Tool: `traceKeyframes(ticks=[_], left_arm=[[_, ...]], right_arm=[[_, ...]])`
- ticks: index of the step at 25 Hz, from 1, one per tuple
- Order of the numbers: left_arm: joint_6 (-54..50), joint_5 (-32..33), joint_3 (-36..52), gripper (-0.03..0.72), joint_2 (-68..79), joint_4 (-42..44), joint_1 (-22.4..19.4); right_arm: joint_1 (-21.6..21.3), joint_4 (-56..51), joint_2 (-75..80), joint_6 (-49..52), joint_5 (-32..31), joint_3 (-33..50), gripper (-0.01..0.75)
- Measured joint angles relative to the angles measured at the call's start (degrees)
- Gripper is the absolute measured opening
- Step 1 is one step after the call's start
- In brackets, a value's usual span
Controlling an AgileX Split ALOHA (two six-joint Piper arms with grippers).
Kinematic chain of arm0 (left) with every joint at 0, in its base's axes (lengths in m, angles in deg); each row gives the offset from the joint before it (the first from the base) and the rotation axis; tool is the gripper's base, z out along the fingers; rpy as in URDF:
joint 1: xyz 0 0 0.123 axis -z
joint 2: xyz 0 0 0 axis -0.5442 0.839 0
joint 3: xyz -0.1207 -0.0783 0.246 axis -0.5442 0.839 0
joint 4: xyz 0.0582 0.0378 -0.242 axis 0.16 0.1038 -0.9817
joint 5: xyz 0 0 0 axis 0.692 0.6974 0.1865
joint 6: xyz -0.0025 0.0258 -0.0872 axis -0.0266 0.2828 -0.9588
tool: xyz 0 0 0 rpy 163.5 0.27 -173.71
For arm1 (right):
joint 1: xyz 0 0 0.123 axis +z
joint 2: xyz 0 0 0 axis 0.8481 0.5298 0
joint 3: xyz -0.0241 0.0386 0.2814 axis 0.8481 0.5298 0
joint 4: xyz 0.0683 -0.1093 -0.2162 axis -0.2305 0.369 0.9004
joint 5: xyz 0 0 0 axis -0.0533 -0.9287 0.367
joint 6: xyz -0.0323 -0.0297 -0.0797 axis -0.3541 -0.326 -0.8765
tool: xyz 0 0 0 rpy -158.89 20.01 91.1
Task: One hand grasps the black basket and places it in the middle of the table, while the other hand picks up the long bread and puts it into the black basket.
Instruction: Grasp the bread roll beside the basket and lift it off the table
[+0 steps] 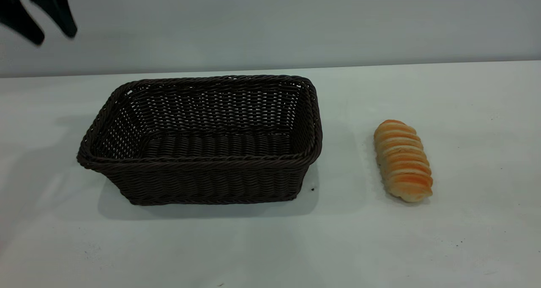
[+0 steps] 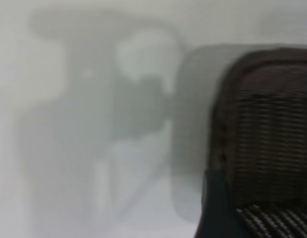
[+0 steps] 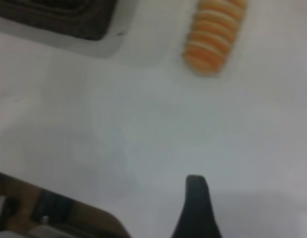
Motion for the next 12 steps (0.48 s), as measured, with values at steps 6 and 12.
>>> traceKeyframes(ticks=[6, 12], left_arm=[[1.3, 1.9, 0.0, 0.519, -5.8, -0.9, 0.2], [1.3, 3.1, 0.0, 0.519, -8.8, -0.9, 0.2]], right_arm=[[0.0, -16.0, 14.9, -13.2, 5.6, -1.4, 0.589], [2.6, -27.0, 35.7, -23.7, 13.0, -9.9, 0.589]])
